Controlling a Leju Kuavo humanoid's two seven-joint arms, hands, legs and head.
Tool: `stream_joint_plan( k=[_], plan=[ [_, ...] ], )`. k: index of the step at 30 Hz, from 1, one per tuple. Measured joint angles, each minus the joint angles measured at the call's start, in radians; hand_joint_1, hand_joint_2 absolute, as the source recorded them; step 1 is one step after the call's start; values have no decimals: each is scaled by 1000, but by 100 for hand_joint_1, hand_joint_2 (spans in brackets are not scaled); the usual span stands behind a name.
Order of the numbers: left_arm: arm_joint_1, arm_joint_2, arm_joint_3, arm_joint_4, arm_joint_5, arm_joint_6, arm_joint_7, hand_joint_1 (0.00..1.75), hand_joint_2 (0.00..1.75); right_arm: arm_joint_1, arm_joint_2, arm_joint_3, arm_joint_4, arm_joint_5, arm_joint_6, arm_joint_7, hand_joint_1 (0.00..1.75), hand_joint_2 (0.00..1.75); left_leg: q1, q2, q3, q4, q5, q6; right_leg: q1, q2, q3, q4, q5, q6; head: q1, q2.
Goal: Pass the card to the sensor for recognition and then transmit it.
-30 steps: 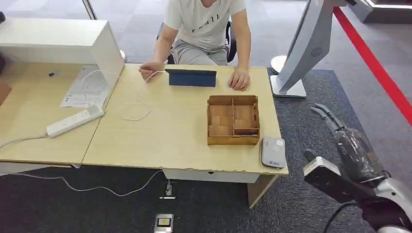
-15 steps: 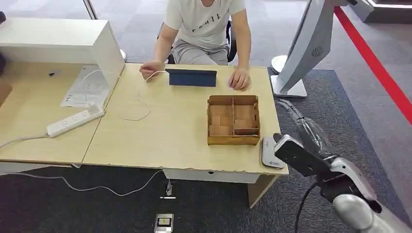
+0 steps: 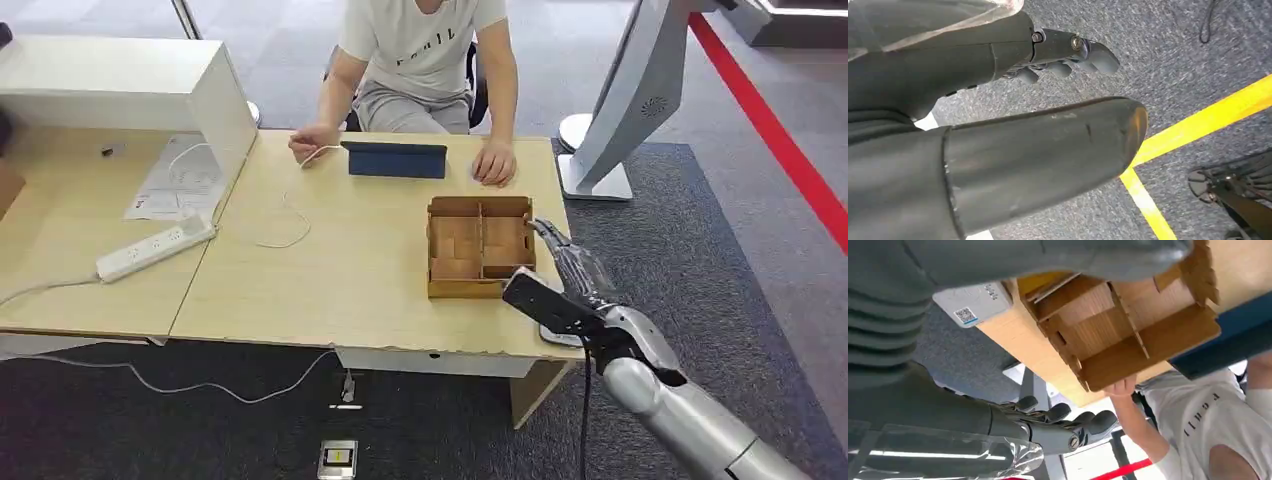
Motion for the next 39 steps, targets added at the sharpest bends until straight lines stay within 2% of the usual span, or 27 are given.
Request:
stream_joint_plan(
  k=[3,6,12,17,21,26,32,39],
  plan=[
    [3,0,0,0,1,-5,1,0,0,-9,26,3,57,79,4,2,0,175,0,1,0,0,0,0,0,0,0,0,0,0,0,0],
    [3,0,0,0,6,-15,13,0,0,-10,50,-20,104,209,47,18,0,175,0,0,0,0,0,0,0,0,-1,0,0,0,0,0],
    [5,0,0,0,26,-25,37,0,0,4,86,-104,127,432,145,41,0,175,0,1,0,0,0,0,0,0,-1,0,0,0,0,0],
    [6,-2,0,0,40,-29,50,0,0,25,116,-172,131,535,203,43,0,175,0,1,0,0,0,0,0,0,-1,0,0,0,0,0],
    [6,-2,0,0,41,-31,60,0,0,41,135,-218,115,575,236,42,0,175,0,1,0,0,0,0,0,0,-1,0,0,0,0,0],
    [6,-2,0,0,41,-31,64,0,0,47,149,-256,103,582,241,42,0,175,0,1,1,0,0,0,0,0,-1,0,0,0,0,0],
    [6,-2,0,0,46,-34,72,0,0,58,170,-292,89,617,276,33,0,175,0,1,0,0,0,0,0,0,-1,0,0,0,0,0],
    [6,-5,0,0,43,-39,74,0,0,75,203,-315,82,640,282,29,0,175,0,1,0,0,0,0,0,0,-1,0,0,0,0,0]
  ],
)
